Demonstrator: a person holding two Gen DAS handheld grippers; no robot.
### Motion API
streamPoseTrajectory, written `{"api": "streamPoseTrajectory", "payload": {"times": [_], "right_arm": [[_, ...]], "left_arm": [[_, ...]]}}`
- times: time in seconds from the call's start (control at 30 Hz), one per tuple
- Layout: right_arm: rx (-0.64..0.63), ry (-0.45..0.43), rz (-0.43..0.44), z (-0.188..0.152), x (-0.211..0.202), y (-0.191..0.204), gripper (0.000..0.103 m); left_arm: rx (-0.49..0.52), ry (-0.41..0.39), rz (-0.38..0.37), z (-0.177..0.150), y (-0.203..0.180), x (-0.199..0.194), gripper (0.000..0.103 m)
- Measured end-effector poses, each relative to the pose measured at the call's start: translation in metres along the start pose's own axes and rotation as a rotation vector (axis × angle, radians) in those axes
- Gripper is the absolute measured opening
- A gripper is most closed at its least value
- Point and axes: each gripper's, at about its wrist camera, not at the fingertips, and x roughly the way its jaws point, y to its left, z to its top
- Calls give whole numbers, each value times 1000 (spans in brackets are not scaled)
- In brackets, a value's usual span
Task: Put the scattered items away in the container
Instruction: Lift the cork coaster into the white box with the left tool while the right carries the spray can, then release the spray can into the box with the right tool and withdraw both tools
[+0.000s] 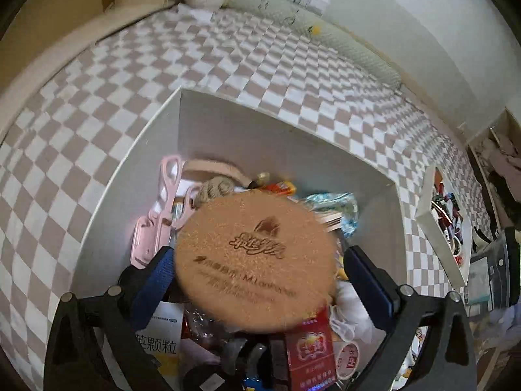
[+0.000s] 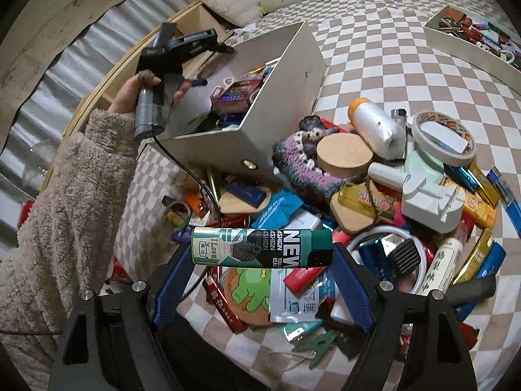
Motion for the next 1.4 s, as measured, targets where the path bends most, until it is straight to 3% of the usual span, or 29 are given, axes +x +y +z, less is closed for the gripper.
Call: {"api": "streamPoseTrajectory", "payload": {"times": [0.2, 0.47, 0.77, 1.1, 1.13, 1.17, 1.2, 1.4], "right_arm": [[-19, -49, 4, 16, -7, 11, 84], [-85, -82, 2, 58, 7, 49, 84], [-84, -48, -5, 111, 66, 88, 84], [-72, 20, -69, 128, 127, 109, 84], [-69, 24, -70, 128, 131, 109, 86], [-63, 18, -74, 127, 134, 110, 100], [-61, 3, -81, 127, 134, 110, 103], [-73, -60, -107, 124, 115, 114, 103]], "left_arm": [[14, -35, -21, -19, 6, -22, 103], [128, -180, -14, -56, 4, -89, 103], [210, -325, 50, -99, 20, -147, 103], [186, -470, 57, -140, 46, -195, 103], [180, -476, 70, -143, 48, -198, 103], [180, -480, 83, -146, 49, -200, 103], [192, -484, 94, -150, 49, -201, 103], [268, -499, 129, -170, 45, -208, 103]]}}
